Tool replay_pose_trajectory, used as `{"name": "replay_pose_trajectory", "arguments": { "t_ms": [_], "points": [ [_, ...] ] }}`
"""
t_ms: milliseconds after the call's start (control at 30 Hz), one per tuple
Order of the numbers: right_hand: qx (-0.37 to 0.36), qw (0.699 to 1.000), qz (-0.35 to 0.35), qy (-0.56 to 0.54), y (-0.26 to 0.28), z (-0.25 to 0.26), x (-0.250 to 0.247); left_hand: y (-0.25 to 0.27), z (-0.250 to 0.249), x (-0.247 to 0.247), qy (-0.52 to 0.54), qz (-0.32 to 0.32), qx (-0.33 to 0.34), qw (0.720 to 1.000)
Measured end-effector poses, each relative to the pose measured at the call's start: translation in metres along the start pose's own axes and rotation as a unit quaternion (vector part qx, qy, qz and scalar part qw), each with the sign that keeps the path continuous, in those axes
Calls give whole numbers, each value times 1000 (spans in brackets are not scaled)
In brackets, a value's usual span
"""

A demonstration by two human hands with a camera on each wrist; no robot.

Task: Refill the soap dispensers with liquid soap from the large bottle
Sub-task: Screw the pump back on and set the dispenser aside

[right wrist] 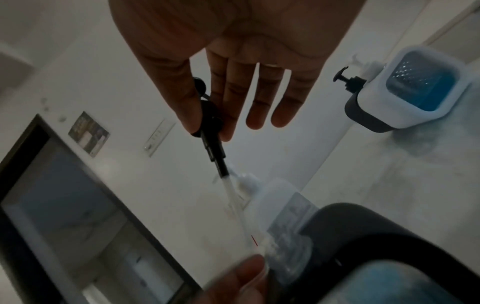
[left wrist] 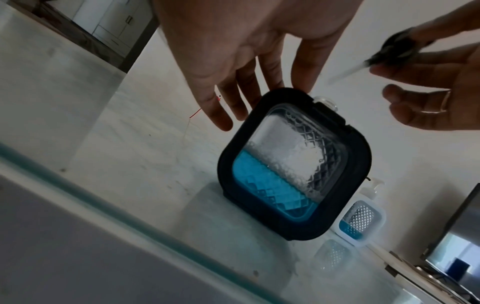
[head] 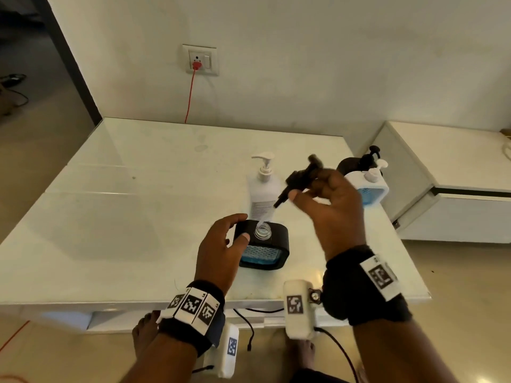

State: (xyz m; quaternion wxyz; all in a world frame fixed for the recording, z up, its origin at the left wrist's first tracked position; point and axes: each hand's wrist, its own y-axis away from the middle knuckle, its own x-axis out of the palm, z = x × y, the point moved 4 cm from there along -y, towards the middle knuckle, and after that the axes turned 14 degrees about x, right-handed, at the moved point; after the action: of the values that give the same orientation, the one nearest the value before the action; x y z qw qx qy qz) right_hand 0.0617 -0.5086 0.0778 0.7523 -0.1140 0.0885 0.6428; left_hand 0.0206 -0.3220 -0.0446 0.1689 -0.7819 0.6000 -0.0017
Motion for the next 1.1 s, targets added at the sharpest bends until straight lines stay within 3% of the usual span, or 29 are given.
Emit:
{"name": "replay_pose_trajectory", "arguments": {
  "t_ms": [100,300,733,900,1100],
  "points": [
    [-16,998,-2,66,4,-12,13,0,0,0,-12,10,17,1000],
    [-65,995,-45,58,5,-7,2,-3,8,1,-12,24,23,999],
    [-99,989,-50,97,11,-16,0,-1,3,8,38,27,27,999],
    [-69,987,26,142,15,-31,15,0,1,8,79,12,30,996],
    [-7,971,106,214,14,-57,32,-2,0,7,30,41,66,997]
  ]
}}
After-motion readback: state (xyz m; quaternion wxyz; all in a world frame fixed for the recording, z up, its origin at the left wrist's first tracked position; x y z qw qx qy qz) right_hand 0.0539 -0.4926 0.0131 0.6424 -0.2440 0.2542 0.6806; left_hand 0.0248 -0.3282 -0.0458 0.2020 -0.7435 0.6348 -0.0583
